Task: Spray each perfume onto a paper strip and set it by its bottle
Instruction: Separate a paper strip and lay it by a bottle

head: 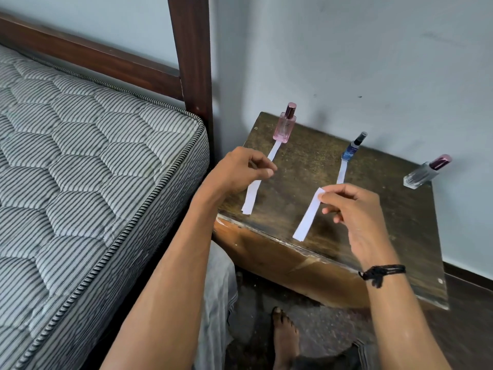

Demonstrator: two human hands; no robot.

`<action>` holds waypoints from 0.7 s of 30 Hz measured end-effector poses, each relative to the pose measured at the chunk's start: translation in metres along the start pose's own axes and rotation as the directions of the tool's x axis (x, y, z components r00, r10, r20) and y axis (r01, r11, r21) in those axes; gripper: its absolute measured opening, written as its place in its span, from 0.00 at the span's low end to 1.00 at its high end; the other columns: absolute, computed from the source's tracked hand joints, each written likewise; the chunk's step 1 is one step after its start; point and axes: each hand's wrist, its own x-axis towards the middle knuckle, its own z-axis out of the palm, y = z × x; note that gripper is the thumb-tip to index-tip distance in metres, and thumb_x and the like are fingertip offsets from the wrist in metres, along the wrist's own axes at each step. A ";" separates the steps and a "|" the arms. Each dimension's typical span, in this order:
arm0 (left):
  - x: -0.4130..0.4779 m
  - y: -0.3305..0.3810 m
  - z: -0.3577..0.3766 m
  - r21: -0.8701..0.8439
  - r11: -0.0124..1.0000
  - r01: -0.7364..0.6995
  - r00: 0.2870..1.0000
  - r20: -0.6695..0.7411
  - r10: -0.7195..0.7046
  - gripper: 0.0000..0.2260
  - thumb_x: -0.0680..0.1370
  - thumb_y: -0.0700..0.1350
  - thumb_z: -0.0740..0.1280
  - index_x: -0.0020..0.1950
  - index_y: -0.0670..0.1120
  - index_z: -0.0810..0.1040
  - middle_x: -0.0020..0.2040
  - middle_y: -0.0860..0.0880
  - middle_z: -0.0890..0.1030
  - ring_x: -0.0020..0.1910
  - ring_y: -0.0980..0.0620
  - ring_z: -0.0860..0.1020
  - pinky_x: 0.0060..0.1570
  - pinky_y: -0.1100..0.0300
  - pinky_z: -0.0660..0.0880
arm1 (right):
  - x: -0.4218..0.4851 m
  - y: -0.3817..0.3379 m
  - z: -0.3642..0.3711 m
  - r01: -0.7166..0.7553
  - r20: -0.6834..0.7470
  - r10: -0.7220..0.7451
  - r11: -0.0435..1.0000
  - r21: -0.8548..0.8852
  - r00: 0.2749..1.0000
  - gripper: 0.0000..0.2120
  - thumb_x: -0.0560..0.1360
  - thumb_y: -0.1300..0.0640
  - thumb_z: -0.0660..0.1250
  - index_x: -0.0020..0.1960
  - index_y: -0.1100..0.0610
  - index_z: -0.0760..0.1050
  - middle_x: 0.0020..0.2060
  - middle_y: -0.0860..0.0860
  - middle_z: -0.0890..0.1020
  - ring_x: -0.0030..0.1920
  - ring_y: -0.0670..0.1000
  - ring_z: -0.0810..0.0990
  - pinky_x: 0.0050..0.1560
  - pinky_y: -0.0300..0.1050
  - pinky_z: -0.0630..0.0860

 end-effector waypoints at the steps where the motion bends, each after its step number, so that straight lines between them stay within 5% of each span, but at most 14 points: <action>1: -0.001 0.009 0.005 -0.011 1.000 -0.014 1.000 0.023 0.014 0.03 0.76 0.46 0.75 0.49 0.52 0.87 0.43 0.57 0.84 0.38 0.64 0.77 0.45 0.66 0.73 | 0.000 0.002 -0.006 -0.001 -0.005 0.001 1.000 -0.007 1.000 0.07 0.73 0.68 0.75 0.47 0.58 0.86 0.39 0.55 0.88 0.34 0.48 0.82 0.31 0.38 0.73; 21: 0.020 0.044 0.100 0.238 0.949 -0.207 0.970 0.175 0.168 0.07 0.76 0.44 0.74 0.54 0.50 0.85 0.47 0.54 0.81 0.44 0.57 0.78 0.46 0.63 0.75 | 0.028 0.035 -0.040 -0.078 -0.072 0.066 0.980 -0.181 0.995 0.07 0.73 0.61 0.78 0.38 0.52 0.84 0.35 0.51 0.86 0.35 0.47 0.84 0.49 0.50 0.85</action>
